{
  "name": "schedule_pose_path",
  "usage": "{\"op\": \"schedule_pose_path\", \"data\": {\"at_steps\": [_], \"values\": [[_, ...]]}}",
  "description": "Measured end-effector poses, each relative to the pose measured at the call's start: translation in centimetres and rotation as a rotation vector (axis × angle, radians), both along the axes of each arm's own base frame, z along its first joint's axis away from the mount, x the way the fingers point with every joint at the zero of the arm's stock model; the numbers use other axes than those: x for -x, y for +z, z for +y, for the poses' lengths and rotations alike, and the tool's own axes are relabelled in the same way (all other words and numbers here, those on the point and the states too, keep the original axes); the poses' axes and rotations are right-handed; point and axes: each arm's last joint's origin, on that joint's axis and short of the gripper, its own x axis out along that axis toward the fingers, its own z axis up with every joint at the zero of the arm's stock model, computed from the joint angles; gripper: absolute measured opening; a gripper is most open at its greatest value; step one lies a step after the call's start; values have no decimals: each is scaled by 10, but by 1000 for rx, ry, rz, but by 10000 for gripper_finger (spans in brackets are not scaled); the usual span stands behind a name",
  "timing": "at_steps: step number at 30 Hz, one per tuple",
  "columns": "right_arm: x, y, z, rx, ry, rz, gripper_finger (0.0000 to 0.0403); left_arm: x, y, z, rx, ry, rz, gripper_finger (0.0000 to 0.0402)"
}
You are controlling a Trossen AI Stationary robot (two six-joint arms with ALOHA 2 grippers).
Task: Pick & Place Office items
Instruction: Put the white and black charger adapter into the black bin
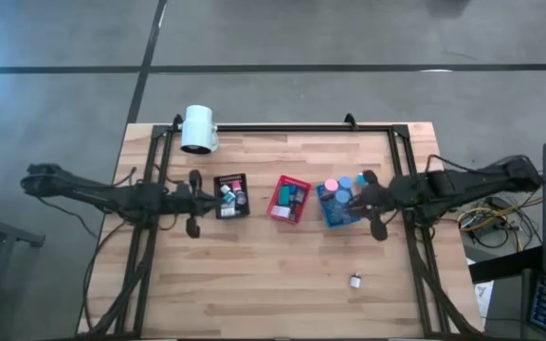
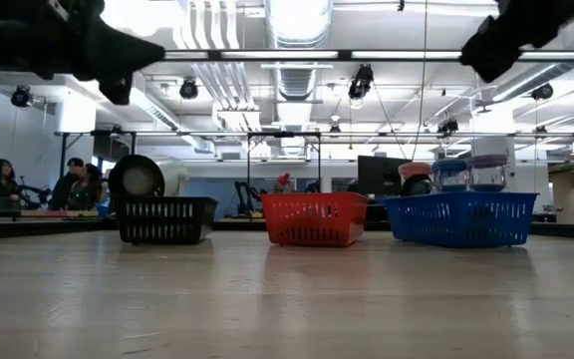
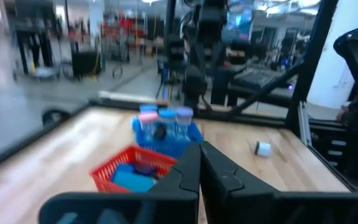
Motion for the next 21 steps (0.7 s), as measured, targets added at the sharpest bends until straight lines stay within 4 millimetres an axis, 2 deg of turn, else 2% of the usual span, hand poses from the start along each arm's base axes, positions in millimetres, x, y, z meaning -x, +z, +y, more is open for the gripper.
{"op": "schedule_pose_path", "data": {"at_steps": [7, 12, 16, 21], "values": [[-15, 25, 52, -133, -59, 393, 43, 13, 6, 2, -126, 2, -76, 13], [-22, 28, 89, -174, -136, 530, 59, 13, 8, 2, -170, 2, -79, 14], [-23, 20, 118, -231, -175, 594, 103, 14, 19, 1, -160, -42, -117, 4], [-22, -6, 153, -257, -237, 704, 172, 15, 16, 0, -149, -89, -78, 11]]}}
